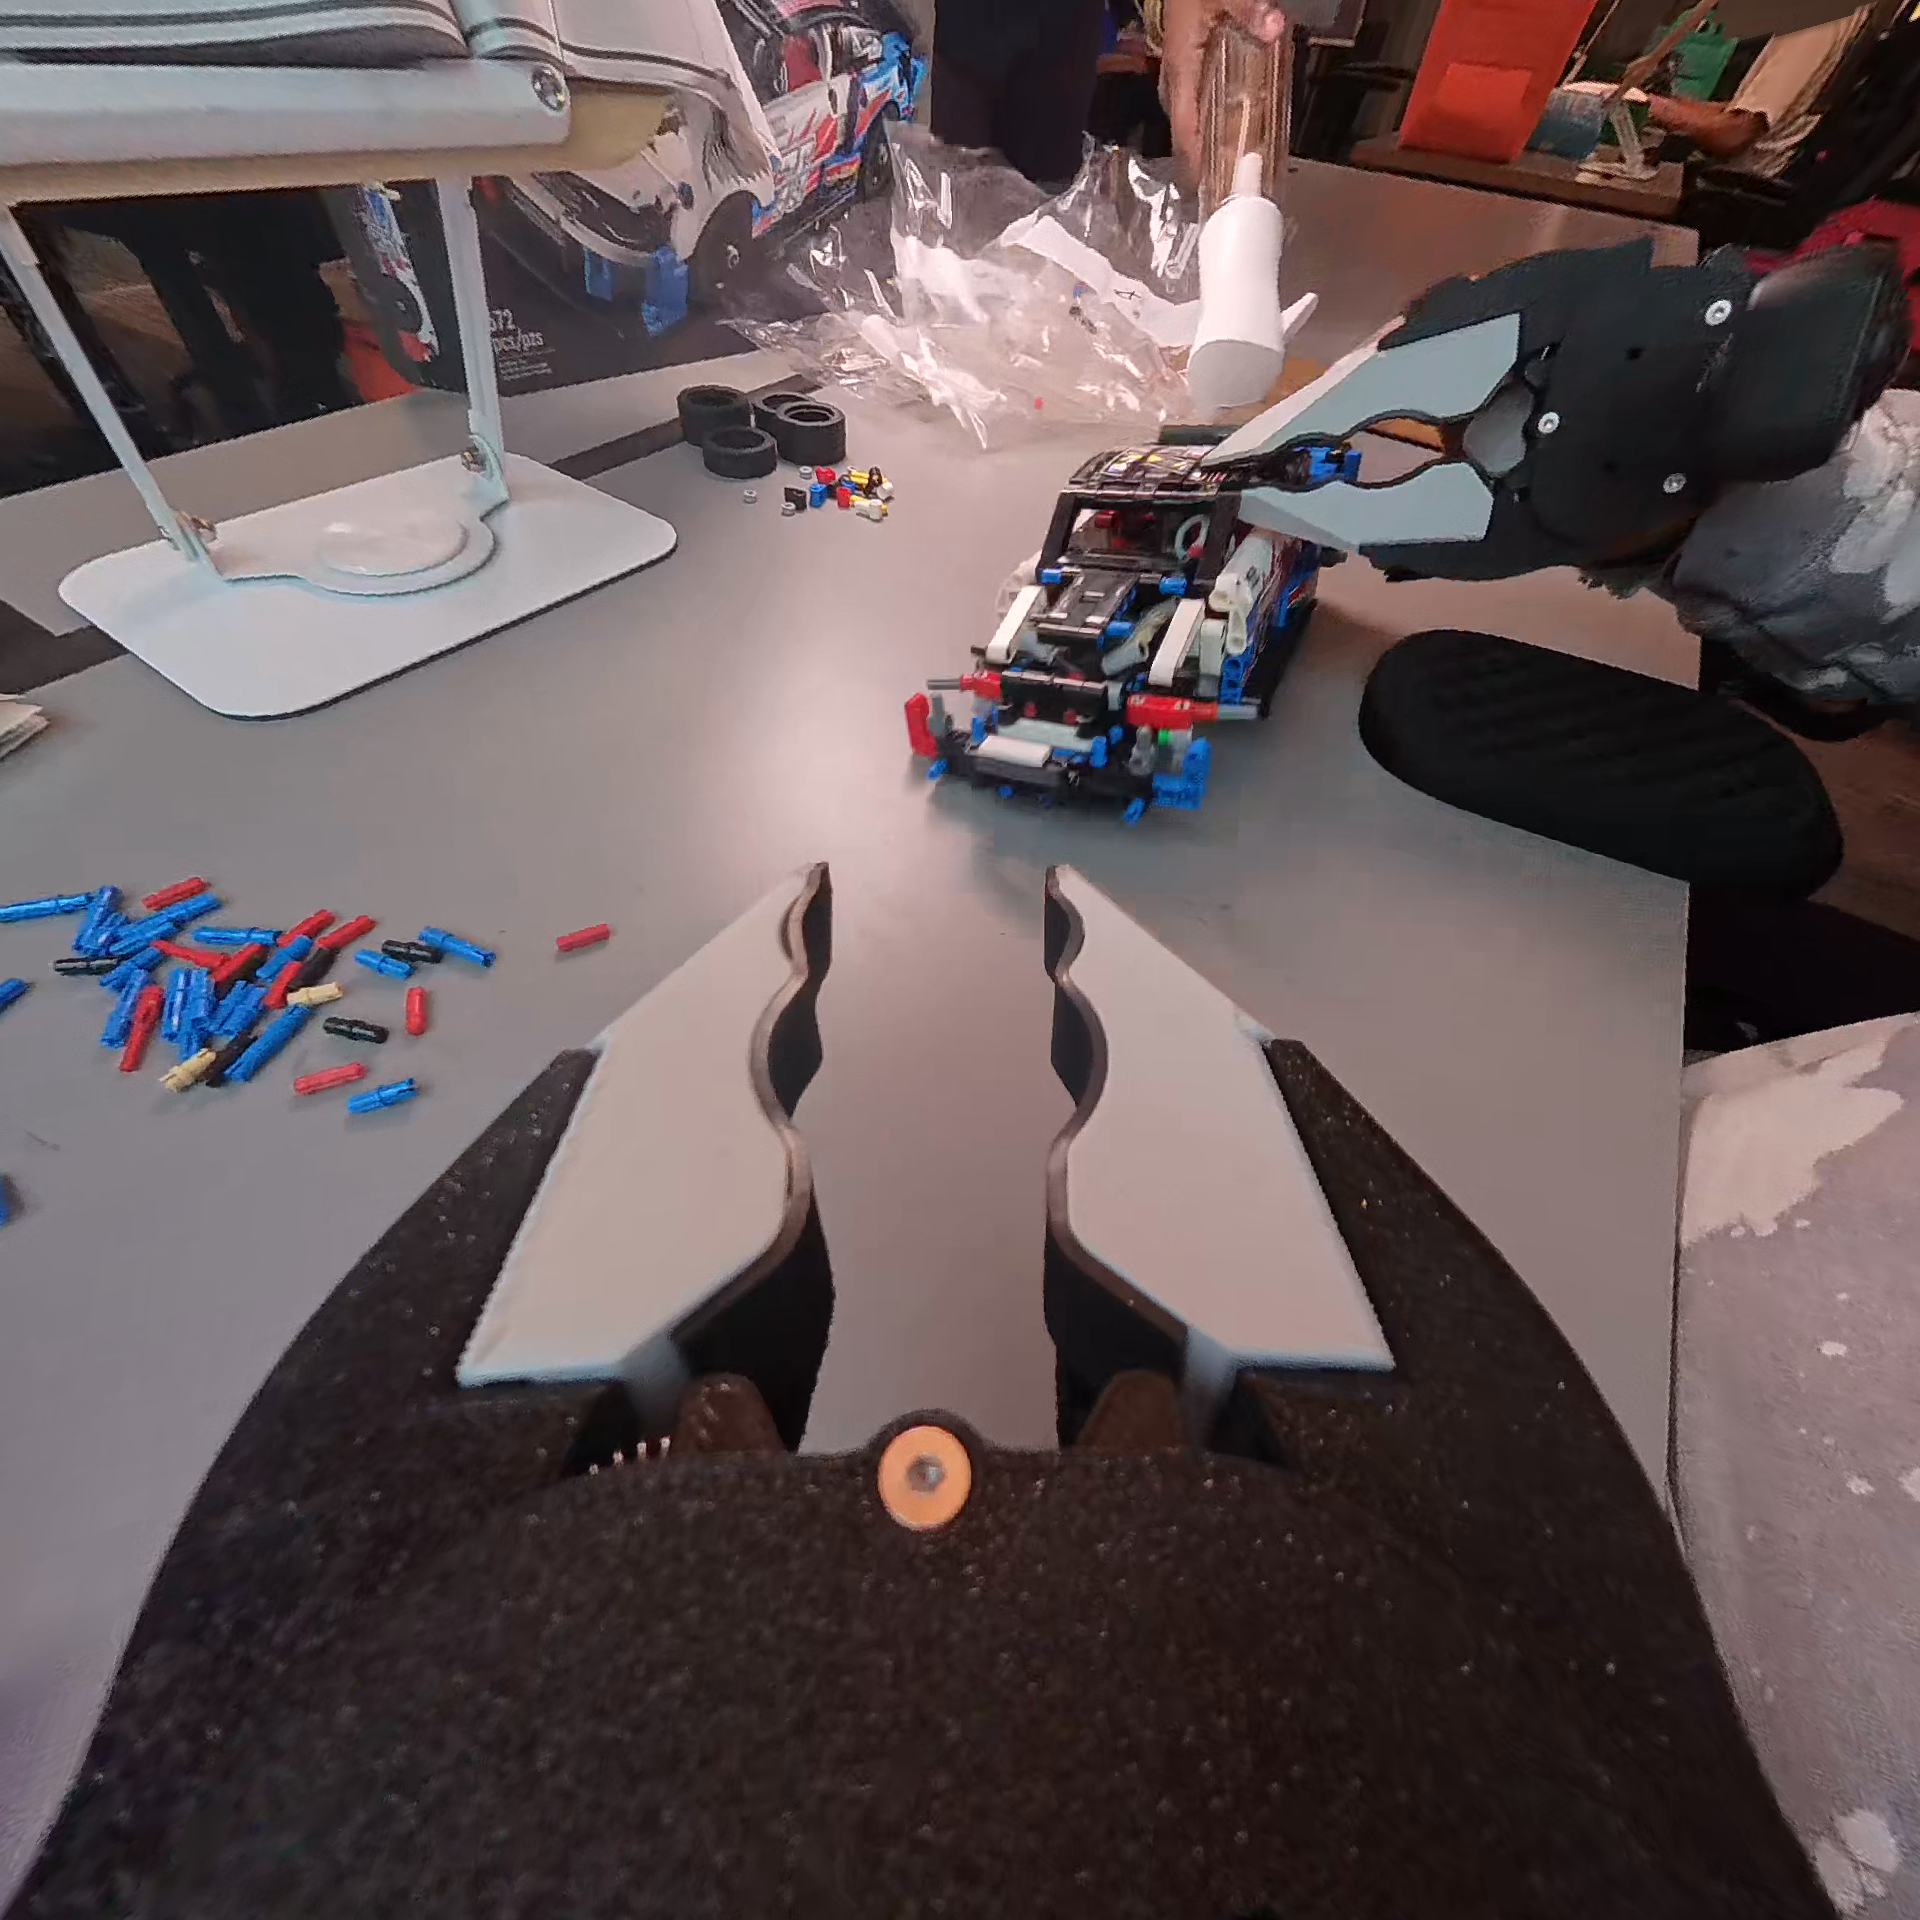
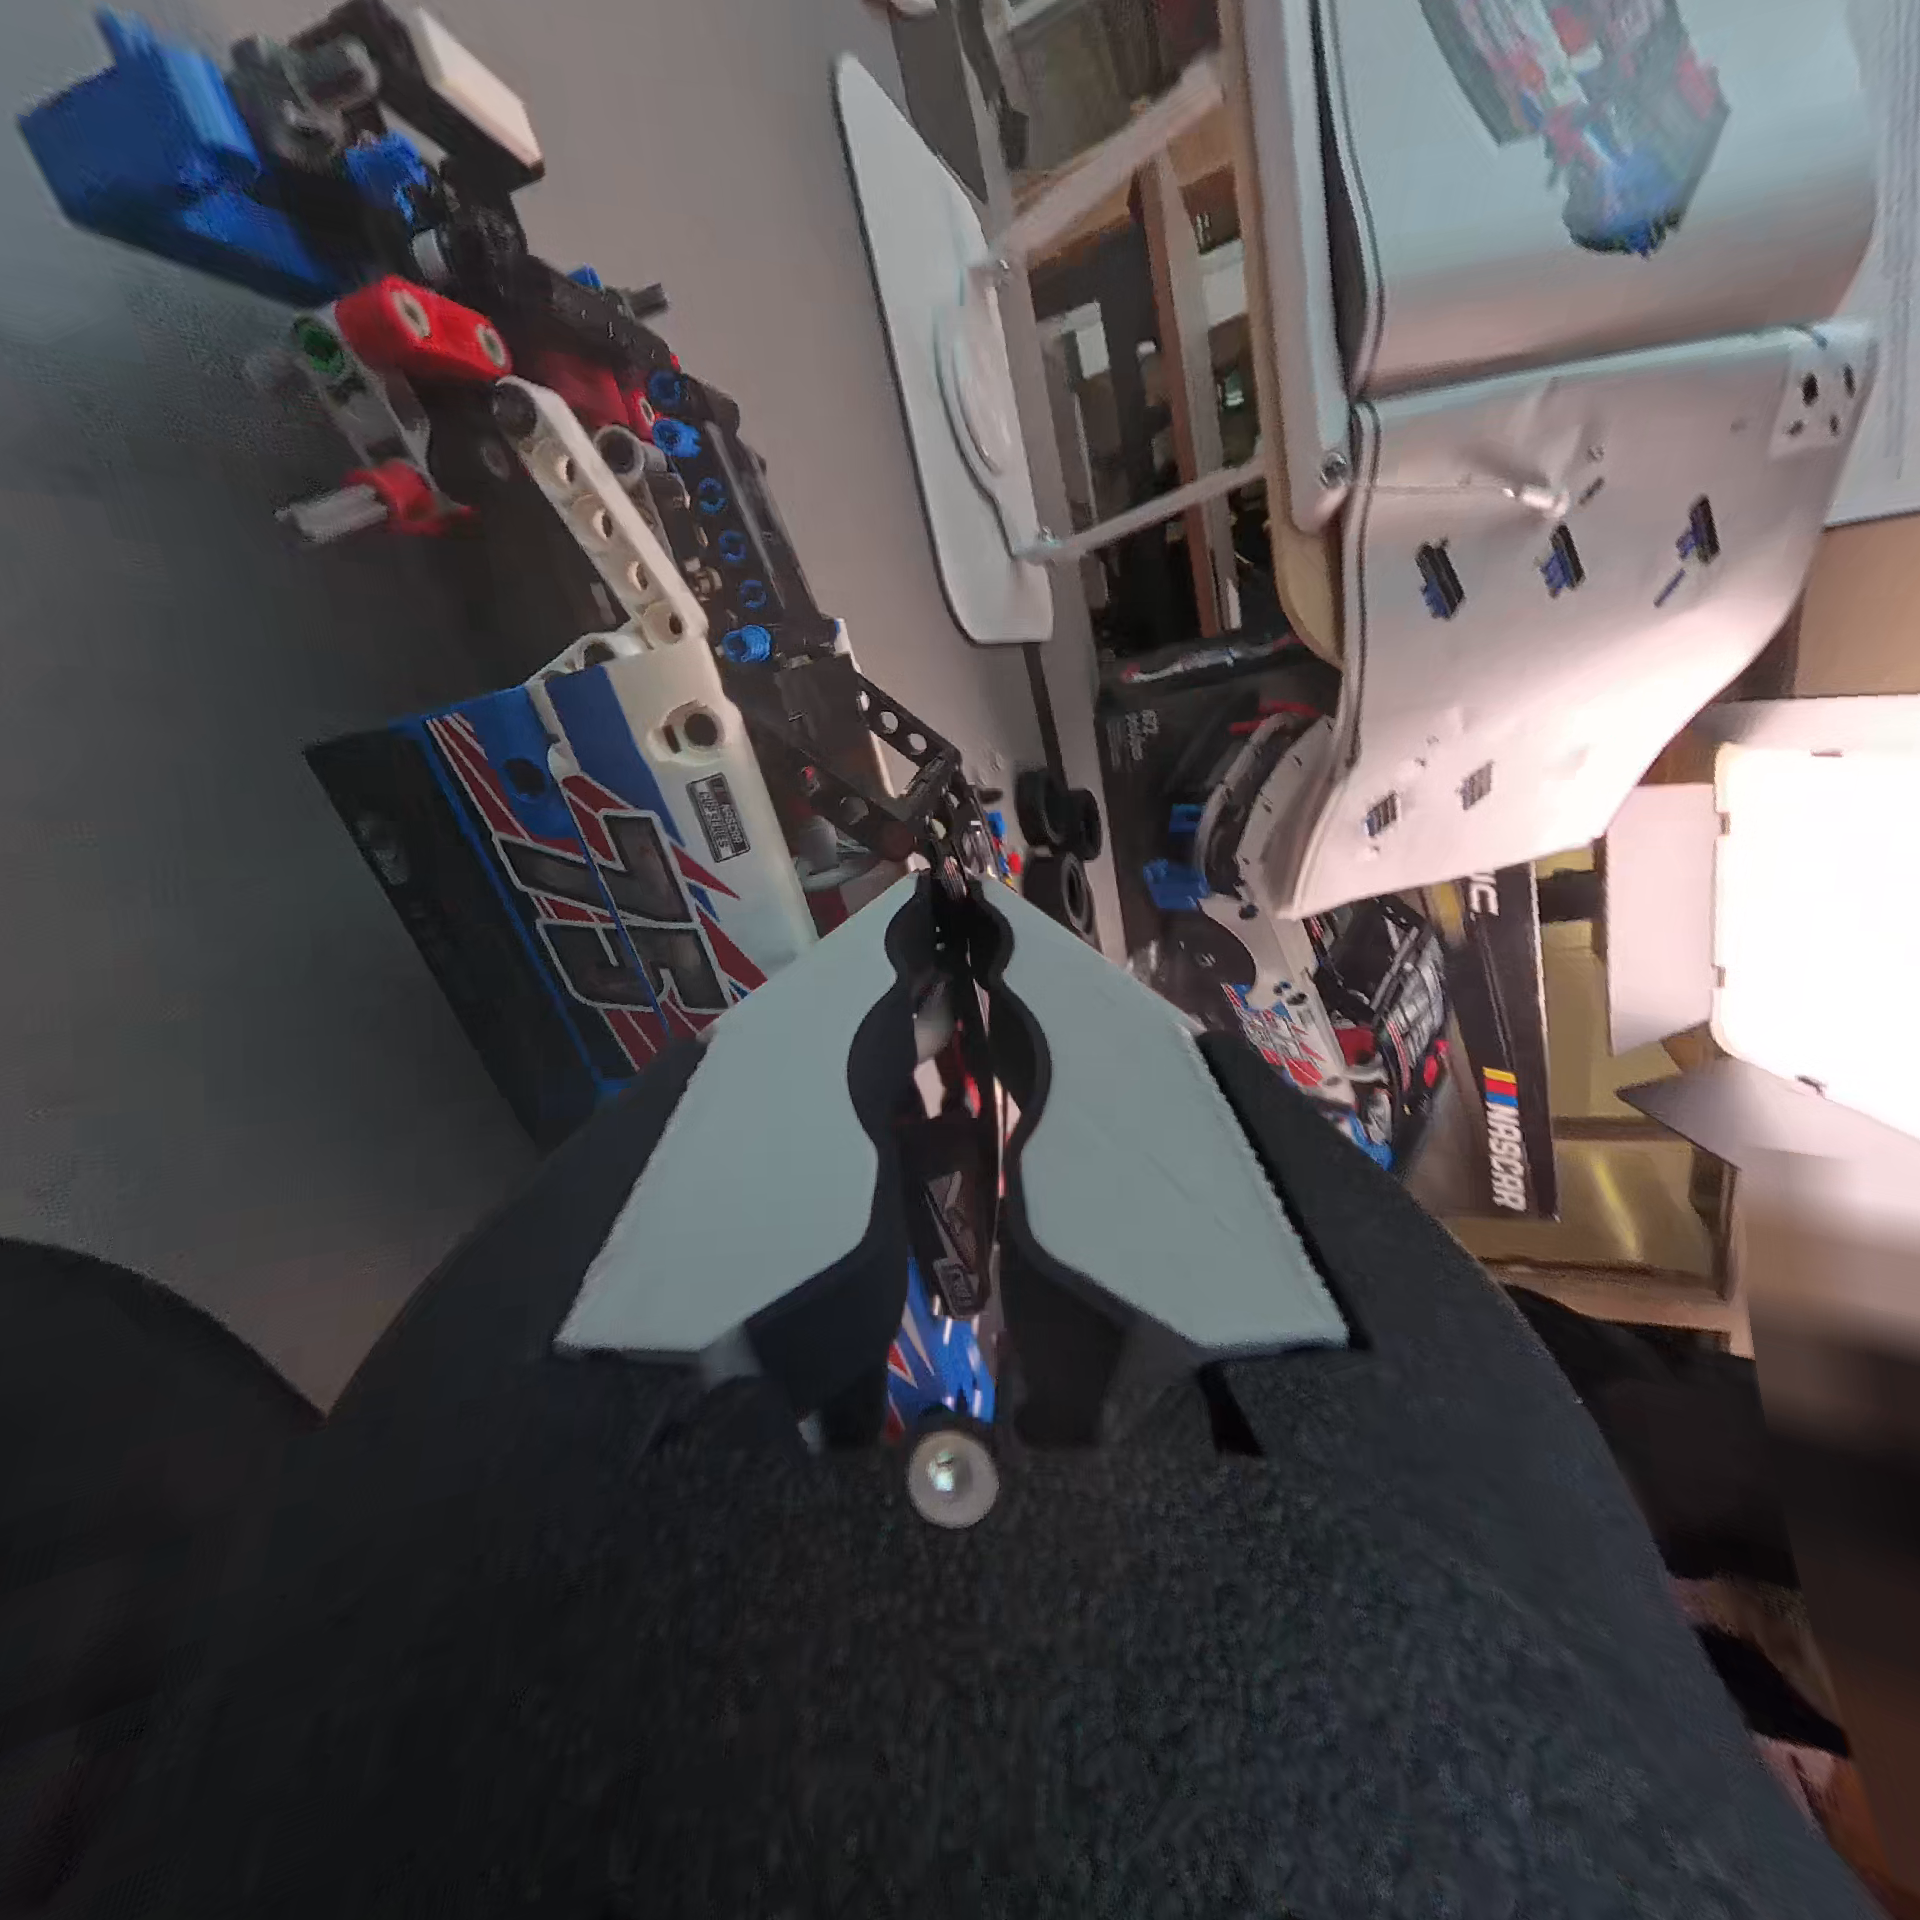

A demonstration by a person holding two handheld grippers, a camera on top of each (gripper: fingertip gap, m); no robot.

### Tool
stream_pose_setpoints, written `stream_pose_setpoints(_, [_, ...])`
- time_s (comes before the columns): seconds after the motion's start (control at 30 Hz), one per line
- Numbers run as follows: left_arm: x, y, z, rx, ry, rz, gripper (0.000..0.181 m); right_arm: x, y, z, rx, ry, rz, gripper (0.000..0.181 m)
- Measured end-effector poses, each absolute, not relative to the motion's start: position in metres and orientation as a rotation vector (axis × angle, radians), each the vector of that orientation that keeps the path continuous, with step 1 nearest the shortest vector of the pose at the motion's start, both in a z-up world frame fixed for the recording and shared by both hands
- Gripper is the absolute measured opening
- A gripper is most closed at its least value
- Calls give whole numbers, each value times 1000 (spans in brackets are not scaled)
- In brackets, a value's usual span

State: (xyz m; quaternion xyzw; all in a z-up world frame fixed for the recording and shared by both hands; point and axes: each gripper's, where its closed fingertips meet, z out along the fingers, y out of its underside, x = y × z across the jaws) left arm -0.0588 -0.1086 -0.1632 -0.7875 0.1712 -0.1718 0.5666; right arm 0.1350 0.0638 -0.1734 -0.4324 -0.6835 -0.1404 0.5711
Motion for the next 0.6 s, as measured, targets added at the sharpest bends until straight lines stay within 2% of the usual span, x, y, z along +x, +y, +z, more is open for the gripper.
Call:
stream_pose_setpoints(0.17, [-47,-101,-172,-1875,450,-401,40,92,28,-195,-1063,-1651,-195,13])
stream_pose_setpoints(0.33, [-49,-99,-175,-1875,434,-410,40,85,18,-187,-1118,-1595,-53,25])
stream_pose_setpoints(0.4, [-50,-98,-176,-1874,423,-408,40,87,3,-179,-1137,-1567,88,36])
stream_pose_setpoints(0.6, [-49,-95,-175,-1861,430,-386,49,104,-33,-137,-1107,-1337,448,36])
